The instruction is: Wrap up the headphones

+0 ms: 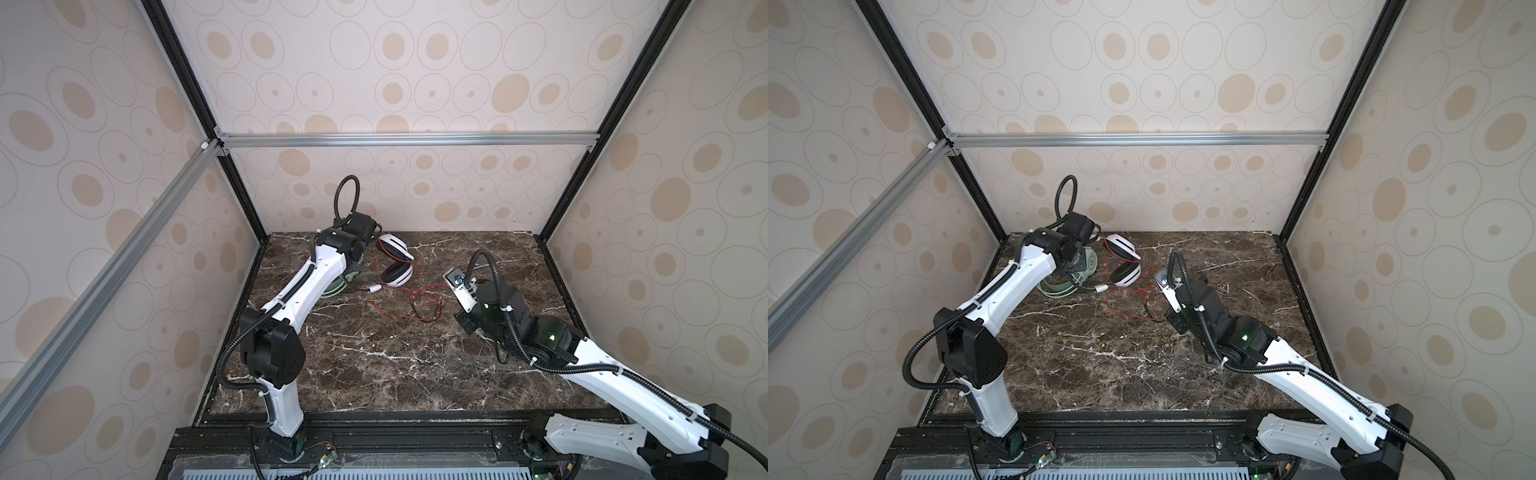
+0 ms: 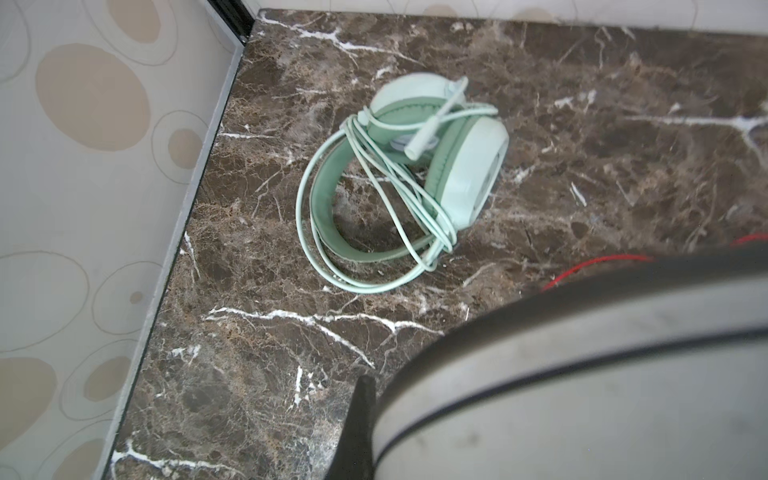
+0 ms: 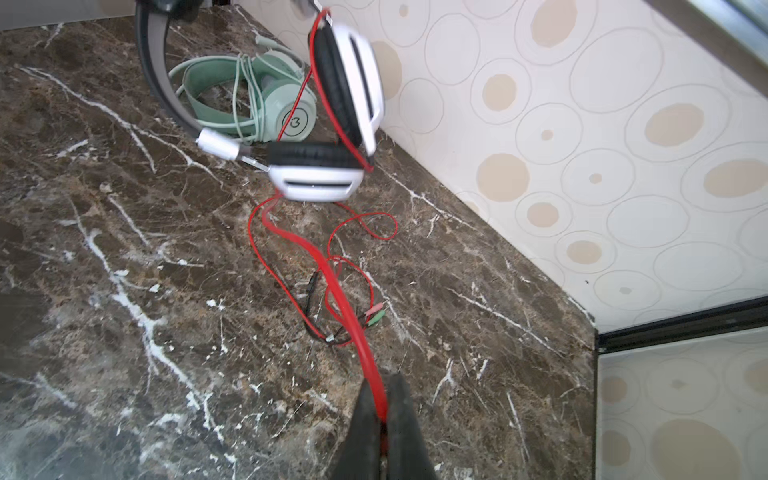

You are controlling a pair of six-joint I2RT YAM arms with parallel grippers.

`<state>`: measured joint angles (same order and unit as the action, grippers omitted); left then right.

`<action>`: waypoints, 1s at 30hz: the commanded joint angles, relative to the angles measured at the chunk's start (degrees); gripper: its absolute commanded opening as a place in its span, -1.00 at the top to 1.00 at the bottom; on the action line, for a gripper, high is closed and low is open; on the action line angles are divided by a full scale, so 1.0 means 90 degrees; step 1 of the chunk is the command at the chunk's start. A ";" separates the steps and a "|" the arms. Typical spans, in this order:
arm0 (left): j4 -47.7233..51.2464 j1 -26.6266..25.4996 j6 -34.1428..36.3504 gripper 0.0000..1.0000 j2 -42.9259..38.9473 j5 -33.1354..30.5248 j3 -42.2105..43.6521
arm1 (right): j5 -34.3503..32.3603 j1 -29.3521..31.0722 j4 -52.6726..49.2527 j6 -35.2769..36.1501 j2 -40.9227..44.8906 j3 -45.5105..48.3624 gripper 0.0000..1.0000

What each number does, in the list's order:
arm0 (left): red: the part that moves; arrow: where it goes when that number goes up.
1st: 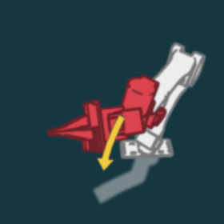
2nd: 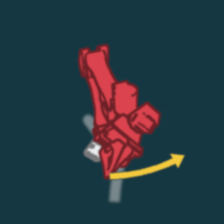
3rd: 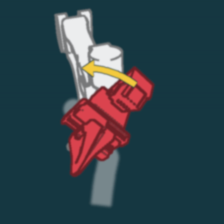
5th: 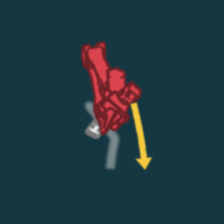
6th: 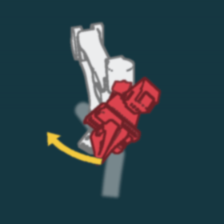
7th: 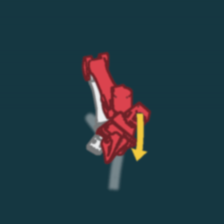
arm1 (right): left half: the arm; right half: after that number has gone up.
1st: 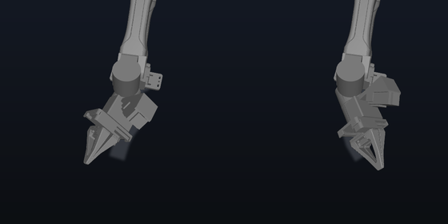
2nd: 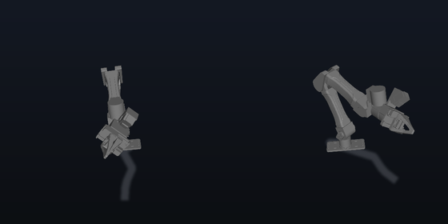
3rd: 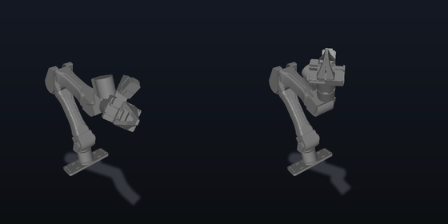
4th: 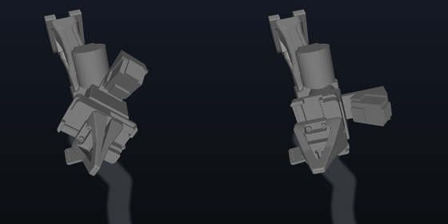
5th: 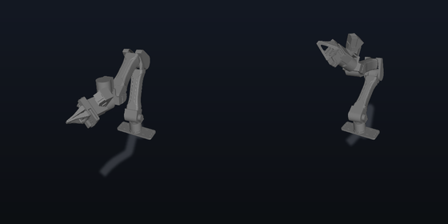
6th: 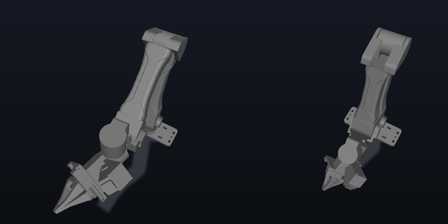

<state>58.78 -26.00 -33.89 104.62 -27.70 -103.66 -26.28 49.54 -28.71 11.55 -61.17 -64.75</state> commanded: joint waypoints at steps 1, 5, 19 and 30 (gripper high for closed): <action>-0.0503 -0.0459 0.0591 1.00 -0.0442 -0.0805 0.0472 | -0.0322 0.0035 -0.0017 0.0411 -0.0289 -0.0331 1.00; -0.0729 -0.0832 0.0821 1.00 -0.0706 -0.0596 0.1132 | -0.0109 -0.0010 0.0050 0.0457 -0.0760 -0.0763 1.00; -0.1674 -0.1681 0.1622 1.00 -0.2160 0.1163 0.2802 | 0.1853 -0.1583 0.0084 -0.0466 -0.2487 -0.1634 1.00; -0.1940 -0.1940 0.1850 1.00 -0.2703 0.2453 0.3018 | 0.3970 -0.2659 0.0303 -0.1404 -0.3503 -0.2080 1.00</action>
<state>44.47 -42.78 -18.15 83.31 -11.11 -75.88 3.31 27.44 -27.38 2.63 -91.44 -81.82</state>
